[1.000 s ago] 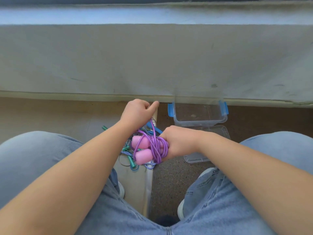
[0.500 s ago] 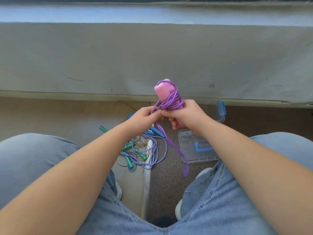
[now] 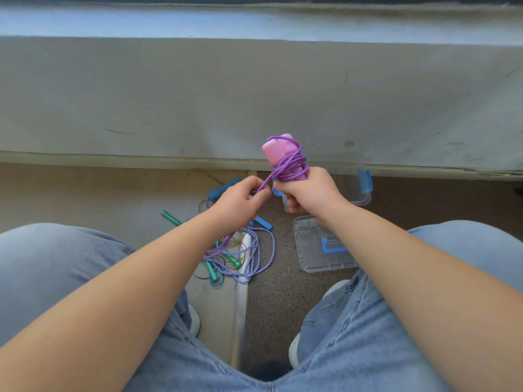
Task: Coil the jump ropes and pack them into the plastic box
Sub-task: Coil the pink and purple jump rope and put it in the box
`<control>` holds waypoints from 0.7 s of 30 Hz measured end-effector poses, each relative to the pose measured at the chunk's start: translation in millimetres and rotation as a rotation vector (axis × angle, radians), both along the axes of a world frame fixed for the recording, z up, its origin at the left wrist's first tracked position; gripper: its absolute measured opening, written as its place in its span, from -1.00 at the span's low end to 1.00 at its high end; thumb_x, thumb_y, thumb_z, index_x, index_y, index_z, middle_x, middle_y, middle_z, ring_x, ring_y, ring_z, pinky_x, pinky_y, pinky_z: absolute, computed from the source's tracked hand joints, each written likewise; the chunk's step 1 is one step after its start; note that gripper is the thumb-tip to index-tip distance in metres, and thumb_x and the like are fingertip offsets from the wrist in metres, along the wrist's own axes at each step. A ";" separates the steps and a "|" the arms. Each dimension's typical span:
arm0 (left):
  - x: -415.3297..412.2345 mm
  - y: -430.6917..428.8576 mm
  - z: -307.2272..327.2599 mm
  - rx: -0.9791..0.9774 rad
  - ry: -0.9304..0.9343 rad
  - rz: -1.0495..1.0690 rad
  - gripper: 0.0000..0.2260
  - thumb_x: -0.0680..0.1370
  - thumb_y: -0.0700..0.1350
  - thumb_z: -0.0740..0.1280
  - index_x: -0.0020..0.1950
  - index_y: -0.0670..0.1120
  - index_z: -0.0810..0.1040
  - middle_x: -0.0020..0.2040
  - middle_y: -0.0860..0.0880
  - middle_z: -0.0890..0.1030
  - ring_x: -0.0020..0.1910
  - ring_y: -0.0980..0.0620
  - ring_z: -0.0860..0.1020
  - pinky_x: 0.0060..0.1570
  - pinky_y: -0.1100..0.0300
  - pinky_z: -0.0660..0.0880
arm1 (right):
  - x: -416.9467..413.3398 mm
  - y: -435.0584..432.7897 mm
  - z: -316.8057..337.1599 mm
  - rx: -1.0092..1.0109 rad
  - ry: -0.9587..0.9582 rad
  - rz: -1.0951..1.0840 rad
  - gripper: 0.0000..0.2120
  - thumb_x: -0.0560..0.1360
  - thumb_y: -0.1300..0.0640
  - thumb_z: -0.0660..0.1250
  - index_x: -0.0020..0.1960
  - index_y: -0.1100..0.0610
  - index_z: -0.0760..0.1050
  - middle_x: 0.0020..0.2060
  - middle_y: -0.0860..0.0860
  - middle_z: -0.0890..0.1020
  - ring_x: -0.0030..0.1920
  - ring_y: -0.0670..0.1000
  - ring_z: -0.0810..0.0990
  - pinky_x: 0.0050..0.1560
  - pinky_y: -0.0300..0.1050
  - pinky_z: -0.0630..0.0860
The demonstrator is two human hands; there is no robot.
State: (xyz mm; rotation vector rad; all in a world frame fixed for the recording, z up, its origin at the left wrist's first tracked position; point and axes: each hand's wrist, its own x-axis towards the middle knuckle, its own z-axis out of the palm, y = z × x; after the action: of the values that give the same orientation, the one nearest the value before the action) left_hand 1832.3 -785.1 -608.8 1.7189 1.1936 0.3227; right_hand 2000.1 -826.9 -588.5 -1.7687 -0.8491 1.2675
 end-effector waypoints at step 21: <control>-22.2 1.5 -12.5 0.079 0.542 -0.155 -0.93 0.48 -0.03 0.36 -0.21 0.09 0.56 -0.28 0.05 0.67 -0.23 0.03 0.64 -0.17 0.15 0.58 | 9.1 -2.6 1.3 0.002 -0.453 0.317 -0.34 0.38 0.03 0.50 0.40 -0.07 0.29 0.08 0.03 0.62 -0.06 0.10 0.63 -0.18 -0.04 0.56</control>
State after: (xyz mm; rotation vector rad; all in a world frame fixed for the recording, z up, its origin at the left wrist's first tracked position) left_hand 1810.1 -783.6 -621.3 2.0263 1.4267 -0.2096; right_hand 2009.2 -829.5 -587.2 -2.0108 -1.4318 1.0630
